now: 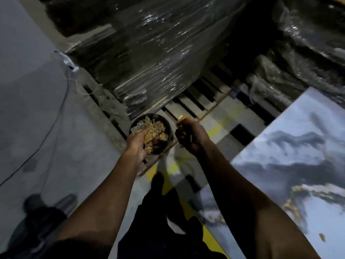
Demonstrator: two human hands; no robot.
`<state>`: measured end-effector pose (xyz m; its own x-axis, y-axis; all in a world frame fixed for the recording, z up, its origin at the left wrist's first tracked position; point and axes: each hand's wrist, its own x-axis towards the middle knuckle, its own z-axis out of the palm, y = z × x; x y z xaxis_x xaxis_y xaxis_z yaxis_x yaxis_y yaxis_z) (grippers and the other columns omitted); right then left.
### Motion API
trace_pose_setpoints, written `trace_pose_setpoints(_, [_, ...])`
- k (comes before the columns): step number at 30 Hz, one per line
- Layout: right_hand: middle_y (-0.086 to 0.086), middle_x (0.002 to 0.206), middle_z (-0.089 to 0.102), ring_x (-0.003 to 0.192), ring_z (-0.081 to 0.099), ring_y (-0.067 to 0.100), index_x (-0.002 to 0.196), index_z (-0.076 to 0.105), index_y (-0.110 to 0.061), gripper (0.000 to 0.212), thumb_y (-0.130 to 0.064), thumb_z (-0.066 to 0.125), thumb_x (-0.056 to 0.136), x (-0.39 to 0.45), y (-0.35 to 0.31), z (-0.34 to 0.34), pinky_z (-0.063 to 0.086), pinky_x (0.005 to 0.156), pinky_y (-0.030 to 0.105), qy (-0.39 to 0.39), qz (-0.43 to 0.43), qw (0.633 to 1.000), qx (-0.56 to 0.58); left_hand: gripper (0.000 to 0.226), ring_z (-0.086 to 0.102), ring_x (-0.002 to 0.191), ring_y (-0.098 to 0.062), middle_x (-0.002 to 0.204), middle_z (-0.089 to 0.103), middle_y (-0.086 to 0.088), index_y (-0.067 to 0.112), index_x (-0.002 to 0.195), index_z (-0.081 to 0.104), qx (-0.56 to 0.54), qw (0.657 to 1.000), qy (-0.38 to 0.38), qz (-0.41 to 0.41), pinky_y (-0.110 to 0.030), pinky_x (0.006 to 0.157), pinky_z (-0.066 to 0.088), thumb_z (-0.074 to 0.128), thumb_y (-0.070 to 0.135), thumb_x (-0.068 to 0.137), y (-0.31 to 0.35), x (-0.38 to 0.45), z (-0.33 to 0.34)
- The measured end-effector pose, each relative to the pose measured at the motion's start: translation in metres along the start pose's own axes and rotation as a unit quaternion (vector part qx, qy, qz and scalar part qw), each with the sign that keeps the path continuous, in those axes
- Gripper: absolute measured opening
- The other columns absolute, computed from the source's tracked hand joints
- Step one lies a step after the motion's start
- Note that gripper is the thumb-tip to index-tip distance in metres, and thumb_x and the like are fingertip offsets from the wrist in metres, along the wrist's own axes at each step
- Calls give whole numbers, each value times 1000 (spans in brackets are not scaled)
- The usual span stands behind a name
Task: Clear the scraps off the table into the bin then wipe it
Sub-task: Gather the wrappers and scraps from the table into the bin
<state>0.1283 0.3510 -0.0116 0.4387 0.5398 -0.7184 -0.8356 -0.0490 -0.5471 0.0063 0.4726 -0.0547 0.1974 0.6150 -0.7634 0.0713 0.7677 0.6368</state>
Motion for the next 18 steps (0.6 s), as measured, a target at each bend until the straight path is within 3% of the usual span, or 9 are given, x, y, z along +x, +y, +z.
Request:
trace_pose_setpoints(3, [2,59,53,40,49,12,77,57,-13,12,-13,56,90,61,17,31,38,39,17,38,42,998,-29,7,59,47,-17,81,61,-16,3,92,60,32,999,24,-32,-18,36,42,57,9,94,18,62,-9])
trace_pose_setpoints(6, [0,62,53,41,48,11,83,57,-15,9,-16,55,92,112,41,39,35,38,18,45,82,995,-27,30,41,28,-9,58,45,-7,13,67,46,73,995,32,-56,-11,32,30,52,3,95,20,120,-14])
trace_pose_setpoints(9, [6,72,54,54,51,17,89,59,-11,6,-14,56,94,165,66,38,41,46,24,99,101,989,-31,26,43,28,-8,60,46,-7,12,70,47,111,991,35,-68,-11,33,31,55,4,93,19,171,-17])
trace_pose_setpoints(11, [8,74,59,61,55,21,87,62,-8,5,-11,60,91,201,80,35,45,49,26,140,106,982,-68,10,44,28,-7,65,48,-8,6,83,54,127,988,47,-70,-12,32,30,58,3,91,18,204,-16])
trace_pose_setpoints(12, [10,76,61,64,57,22,87,63,-6,5,-10,61,89,218,87,34,46,49,26,156,108,978,-89,6,45,29,-7,66,50,-8,4,96,57,140,986,59,-70,-12,32,31,59,3,90,17,219,-16])
trace_pose_setpoints(14, [16,80,59,67,56,26,83,61,-3,7,-9,63,85,246,96,34,44,51,27,173,100,970,-142,28,52,36,-12,72,57,-11,-4,116,58,155,983,69,-65,-15,36,37,62,1,88,13,246,-16])
trace_pose_setpoints(16, [16,76,56,67,54,25,72,56,-5,15,-9,65,83,273,103,34,43,55,33,179,85,958,-207,34,64,65,-22,95,66,-19,-8,118,57,181,980,66,-41,-25,53,48,65,1,87,8,271,-13])
trace_pose_setpoints(18, [10,62,56,58,55,22,59,52,-11,27,-12,67,82,296,107,35,45,54,35,170,77,946,-264,33,61,88,-24,106,63,-14,-6,117,59,216,974,65,-17,-30,72,48,66,2,86,3,289,-8])
